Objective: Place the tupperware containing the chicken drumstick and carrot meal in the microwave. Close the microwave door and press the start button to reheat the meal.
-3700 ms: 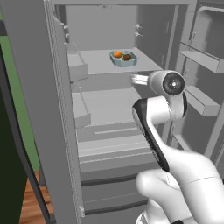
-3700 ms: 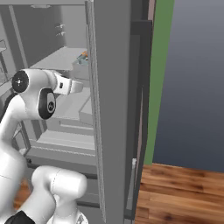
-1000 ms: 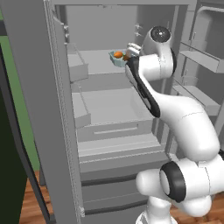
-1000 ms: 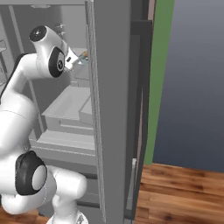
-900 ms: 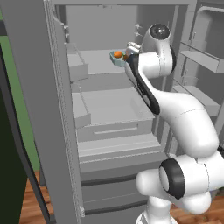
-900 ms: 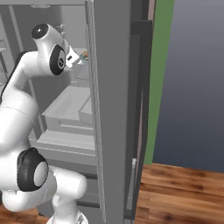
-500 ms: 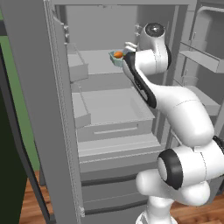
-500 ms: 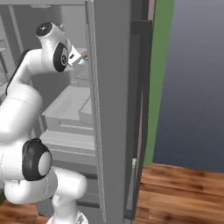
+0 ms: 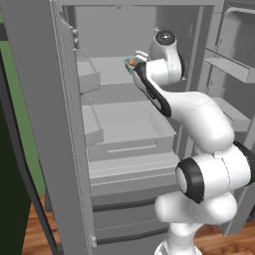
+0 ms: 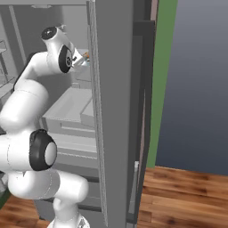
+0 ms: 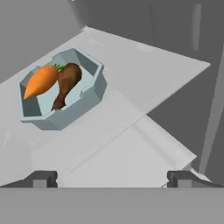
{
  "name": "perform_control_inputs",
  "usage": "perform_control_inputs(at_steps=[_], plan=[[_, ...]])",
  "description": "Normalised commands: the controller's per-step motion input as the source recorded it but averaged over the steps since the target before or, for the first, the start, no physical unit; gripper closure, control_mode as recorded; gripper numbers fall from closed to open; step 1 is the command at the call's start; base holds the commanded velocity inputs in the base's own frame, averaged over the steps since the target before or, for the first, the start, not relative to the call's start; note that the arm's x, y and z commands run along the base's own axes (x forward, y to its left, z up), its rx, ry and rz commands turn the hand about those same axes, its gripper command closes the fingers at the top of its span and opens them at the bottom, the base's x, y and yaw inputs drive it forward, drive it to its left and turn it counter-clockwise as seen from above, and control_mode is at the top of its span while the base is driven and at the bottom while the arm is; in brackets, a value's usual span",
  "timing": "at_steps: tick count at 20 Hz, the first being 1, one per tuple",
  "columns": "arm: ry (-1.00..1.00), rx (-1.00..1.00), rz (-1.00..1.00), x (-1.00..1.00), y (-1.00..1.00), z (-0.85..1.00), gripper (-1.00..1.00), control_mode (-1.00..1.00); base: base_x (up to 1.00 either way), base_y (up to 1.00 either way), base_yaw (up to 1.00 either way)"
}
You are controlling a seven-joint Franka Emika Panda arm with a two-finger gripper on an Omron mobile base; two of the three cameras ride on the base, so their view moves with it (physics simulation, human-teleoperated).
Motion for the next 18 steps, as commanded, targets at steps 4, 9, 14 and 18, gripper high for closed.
perform_control_inputs(at_steps=[4, 9, 14, 18], plan=[[0.00, 0.00, 0.00, 0.36, 0.08, 0.00, -1.00, -1.00, 0.00, 0.00, 0.00], [0.00, 0.00, 0.00, 0.31, 0.02, 0.00, -1.00, -1.00, 0.00, 0.00, 0.00], [0.00, 0.00, 0.00, 0.31, 0.00, 0.00, -1.00, -1.00, 0.00, 0.00, 0.00], [0.00, 0.00, 0.00, 0.27, 0.00, 0.00, -1.00, -1.00, 0.00, 0.00, 0.00]])
